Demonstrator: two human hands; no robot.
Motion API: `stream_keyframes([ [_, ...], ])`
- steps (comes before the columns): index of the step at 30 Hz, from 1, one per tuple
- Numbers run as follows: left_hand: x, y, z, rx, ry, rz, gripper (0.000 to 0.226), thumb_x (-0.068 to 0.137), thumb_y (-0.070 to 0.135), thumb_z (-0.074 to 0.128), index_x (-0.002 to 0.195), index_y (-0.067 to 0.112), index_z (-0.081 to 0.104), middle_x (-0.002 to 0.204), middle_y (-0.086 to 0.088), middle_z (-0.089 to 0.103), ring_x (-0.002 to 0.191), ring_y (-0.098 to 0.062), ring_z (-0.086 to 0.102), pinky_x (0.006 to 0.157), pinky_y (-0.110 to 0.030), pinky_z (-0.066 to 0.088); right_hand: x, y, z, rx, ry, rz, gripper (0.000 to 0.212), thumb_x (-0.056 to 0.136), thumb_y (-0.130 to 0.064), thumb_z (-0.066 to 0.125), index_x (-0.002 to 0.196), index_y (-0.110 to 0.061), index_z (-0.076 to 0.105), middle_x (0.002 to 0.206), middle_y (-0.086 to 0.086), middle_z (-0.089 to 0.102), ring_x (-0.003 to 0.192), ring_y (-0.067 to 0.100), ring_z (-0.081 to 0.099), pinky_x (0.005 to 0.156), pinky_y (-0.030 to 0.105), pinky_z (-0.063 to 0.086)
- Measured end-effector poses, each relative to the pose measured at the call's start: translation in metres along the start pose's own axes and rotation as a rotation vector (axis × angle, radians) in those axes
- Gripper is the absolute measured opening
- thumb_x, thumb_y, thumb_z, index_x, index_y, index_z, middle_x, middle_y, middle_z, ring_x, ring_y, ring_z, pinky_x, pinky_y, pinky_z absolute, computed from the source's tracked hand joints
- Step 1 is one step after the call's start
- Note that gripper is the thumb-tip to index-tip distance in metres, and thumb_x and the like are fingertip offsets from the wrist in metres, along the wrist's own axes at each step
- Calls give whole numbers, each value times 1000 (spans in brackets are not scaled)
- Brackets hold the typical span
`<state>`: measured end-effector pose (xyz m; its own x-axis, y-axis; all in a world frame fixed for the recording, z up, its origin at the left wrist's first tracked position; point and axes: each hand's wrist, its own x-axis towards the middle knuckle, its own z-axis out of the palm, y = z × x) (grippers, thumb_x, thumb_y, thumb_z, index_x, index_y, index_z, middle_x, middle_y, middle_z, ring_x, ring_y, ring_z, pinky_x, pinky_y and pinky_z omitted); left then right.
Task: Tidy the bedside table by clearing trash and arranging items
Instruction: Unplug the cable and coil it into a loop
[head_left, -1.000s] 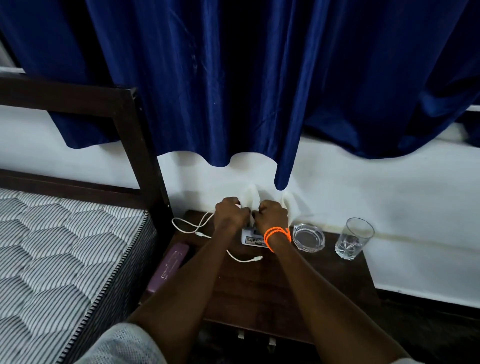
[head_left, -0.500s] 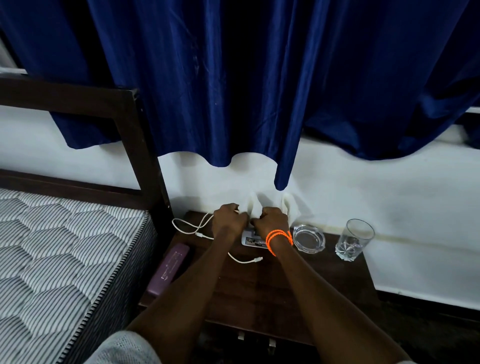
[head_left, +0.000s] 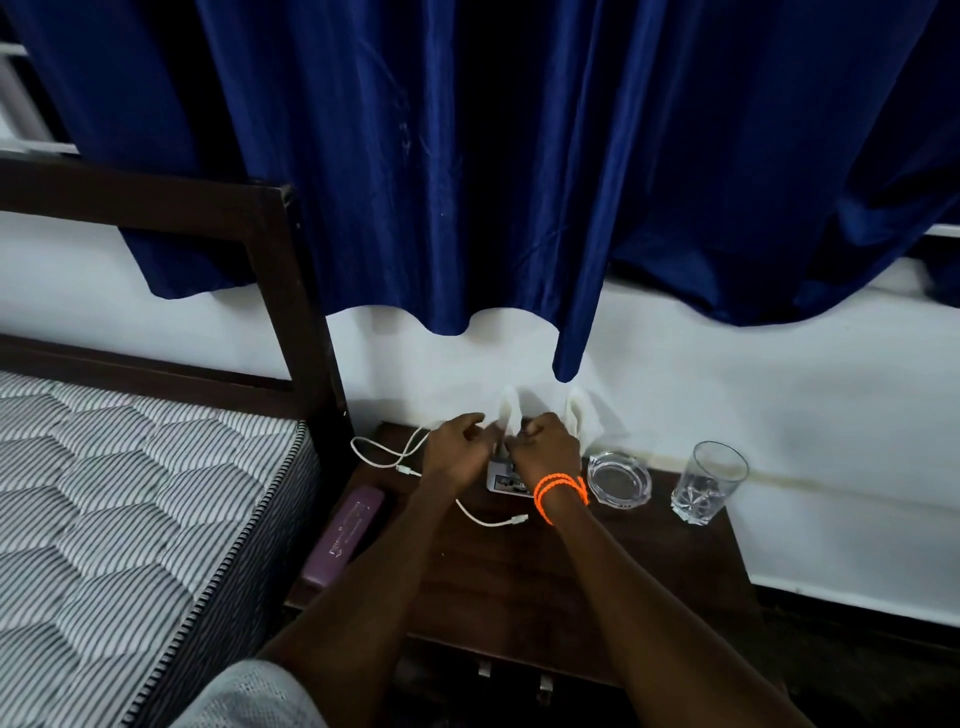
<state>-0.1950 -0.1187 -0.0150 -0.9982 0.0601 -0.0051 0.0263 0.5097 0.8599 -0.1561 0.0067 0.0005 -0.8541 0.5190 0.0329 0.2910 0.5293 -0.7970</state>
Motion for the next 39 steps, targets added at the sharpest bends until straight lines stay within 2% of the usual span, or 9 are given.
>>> stream_keyframes([
  [2,-7,-10,-7,2,32,-17,34,92,45,67,106,16,78,104,-3,78,102,-18,68,82,-21,39,-11,6,2,24,40,-30,15,76,-22,69,81,-13,57,72,-1,63,68,20,53,66,27,40],
  [5,-18,-29,-13,140,-8,-11,22,91,32,68,95,14,80,98,-8,78,98,-24,71,75,-26,44,-23,22,13,10,20,-126,14,73,-16,68,68,-18,55,62,0,61,66,25,61,61,30,44],
  [8,-29,-47,-13,311,-118,-6,23,83,21,65,99,23,81,102,-6,79,102,-27,72,86,-32,56,-33,38,24,-81,-72,-246,7,71,-16,64,65,-18,62,65,5,66,67,28,65,63,34,53],
  [12,-40,-62,-8,396,-229,27,34,76,15,58,99,27,79,105,-5,78,104,-28,71,89,-36,58,-42,52,37,-332,-318,-292,16,77,-16,64,87,-14,76,94,13,73,91,33,69,80,35,55],
  [15,-44,-66,-5,421,-249,79,35,74,19,55,101,23,77,109,-10,75,109,-33,68,92,-40,56,-47,59,45,-460,-399,-294,27,82,-20,60,106,-17,73,115,14,65,107,34,64,91,38,53],
  [21,-39,-81,2,501,-249,106,36,86,16,59,121,20,66,131,-10,60,127,-31,56,104,-37,44,-48,61,51,-514,-368,-360,19,87,-10,52,97,-9,68,112,17,61,105,37,61,84,39,49],
  [29,-36,-53,-9,430,-101,284,27,80,5,57,100,16,72,111,-9,71,111,-32,63,90,-38,52,-45,44,29,-356,-239,-406,13,87,-7,49,93,-18,54,98,12,64,90,35,63,71,38,49],
  [33,-29,-32,-30,386,-12,389,14,85,17,65,97,24,67,96,-3,70,95,-29,67,77,-40,53,-37,18,-5,-230,-151,-498,21,80,5,52,82,-16,51,79,10,58,76,30,55,65,29,33],
  [39,-25,15,-58,399,91,511,20,89,6,61,102,20,59,103,0,61,95,-25,60,73,-42,54,-38,-21,-58,-34,-46,-527,12,92,-9,49,83,-14,54,79,3,61,73,24,56,68,36,46],
])
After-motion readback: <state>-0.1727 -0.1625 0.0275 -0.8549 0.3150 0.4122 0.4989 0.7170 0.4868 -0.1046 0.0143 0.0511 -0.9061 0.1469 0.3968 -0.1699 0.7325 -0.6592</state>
